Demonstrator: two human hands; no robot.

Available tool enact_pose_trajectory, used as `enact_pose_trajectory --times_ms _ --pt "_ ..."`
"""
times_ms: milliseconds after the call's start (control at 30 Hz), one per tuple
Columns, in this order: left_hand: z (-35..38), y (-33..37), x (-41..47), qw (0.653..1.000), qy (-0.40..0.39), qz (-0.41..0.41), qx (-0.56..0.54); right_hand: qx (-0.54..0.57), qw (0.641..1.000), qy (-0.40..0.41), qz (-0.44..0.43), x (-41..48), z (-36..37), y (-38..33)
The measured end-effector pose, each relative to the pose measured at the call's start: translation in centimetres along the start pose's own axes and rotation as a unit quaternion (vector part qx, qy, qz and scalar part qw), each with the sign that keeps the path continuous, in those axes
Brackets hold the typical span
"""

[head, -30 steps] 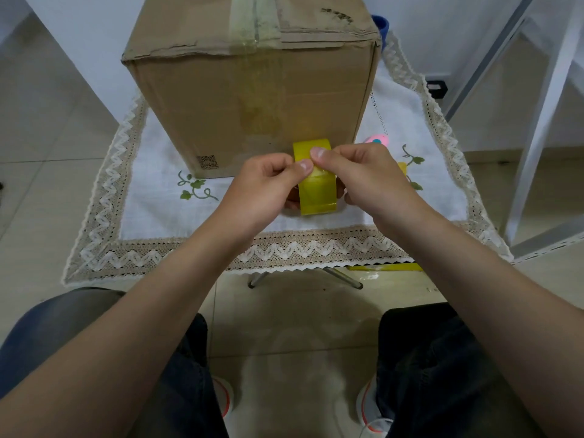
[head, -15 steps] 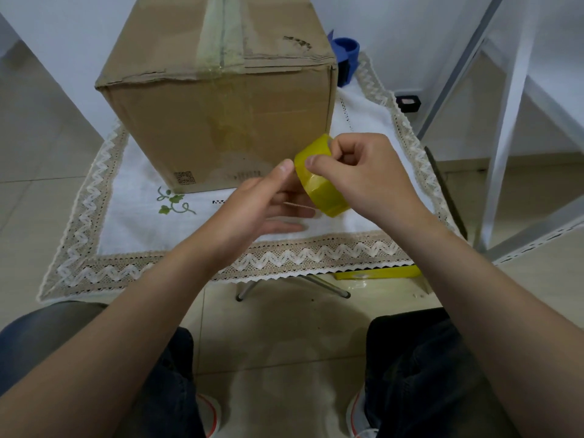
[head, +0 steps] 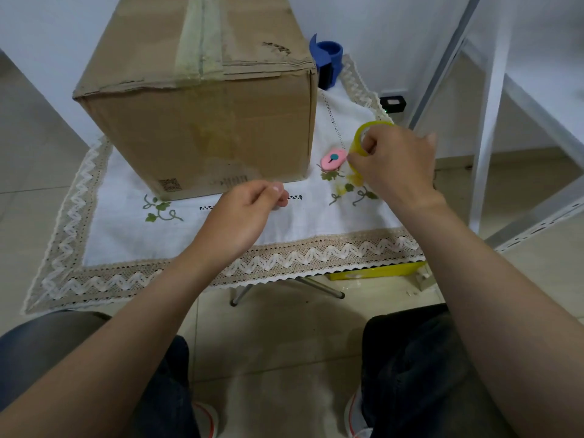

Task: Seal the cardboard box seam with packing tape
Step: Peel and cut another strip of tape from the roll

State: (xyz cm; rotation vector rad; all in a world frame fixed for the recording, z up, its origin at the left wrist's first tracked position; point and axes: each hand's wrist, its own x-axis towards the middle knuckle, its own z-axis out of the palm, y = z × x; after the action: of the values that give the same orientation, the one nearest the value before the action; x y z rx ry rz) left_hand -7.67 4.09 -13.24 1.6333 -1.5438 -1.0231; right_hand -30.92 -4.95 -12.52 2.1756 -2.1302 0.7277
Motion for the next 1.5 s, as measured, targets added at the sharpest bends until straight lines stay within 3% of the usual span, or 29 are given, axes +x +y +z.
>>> enact_pose_trajectory --times_ms 333,500,667,900,1067,1267,1500 --pt "-0.5 -0.3 0.7 0.999 0.01 -0.032 -0.023 -0.084 0.996 -0.015 0.029 0.1 1.5 -0.2" --pt "-0.6 -0.2 0.7 0.999 0.006 -0.031 -0.024 -0.072 0.996 0.019 -0.055 0.5 1.6 -1.2" --pt "-0.6 -0.2 0.7 0.999 0.002 -0.028 -0.017 -0.092 0.991 -0.058 -0.076 0.8 3.0 -2.6" --pt "-0.9 -0.3 0.7 0.999 -0.004 -0.028 -0.022 -0.147 0.984 -0.087 -0.056 1.4 3.5 -3.1" --pt "-0.8 -0.3 0.7 1.0 -0.005 -0.026 -0.015 -0.111 0.988 -0.094 -0.06 1.8 3.4 -2.8" --pt "-0.8 -0.1 0.5 0.999 -0.006 -0.028 -0.023 0.014 0.992 -0.084 -0.09 1.9 2.6 -2.8" --pt "-0.9 -0.1 0.5 0.999 -0.007 -0.03 -0.02 -0.035 0.982 -0.138 -0.12 1.6 2.3 -2.5"
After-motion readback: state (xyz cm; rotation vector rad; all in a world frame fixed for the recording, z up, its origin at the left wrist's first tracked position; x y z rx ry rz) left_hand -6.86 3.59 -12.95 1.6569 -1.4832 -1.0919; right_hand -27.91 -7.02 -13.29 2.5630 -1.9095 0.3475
